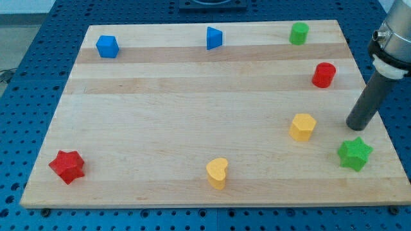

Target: Move the yellow hexagon vertical to the yellow heart

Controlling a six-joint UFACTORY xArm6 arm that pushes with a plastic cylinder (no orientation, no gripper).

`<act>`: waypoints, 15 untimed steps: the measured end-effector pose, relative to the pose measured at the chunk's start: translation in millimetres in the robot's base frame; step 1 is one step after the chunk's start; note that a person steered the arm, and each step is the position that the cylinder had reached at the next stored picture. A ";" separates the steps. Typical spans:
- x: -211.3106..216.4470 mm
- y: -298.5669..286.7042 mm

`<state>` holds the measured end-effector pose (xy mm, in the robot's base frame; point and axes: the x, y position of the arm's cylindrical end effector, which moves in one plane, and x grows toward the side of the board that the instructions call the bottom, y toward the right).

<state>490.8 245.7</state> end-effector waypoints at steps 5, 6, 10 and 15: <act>6.0 -62.1; 8.1 -75.4; -27.5 -210.8; 12.1 -167.1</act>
<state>502.9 78.6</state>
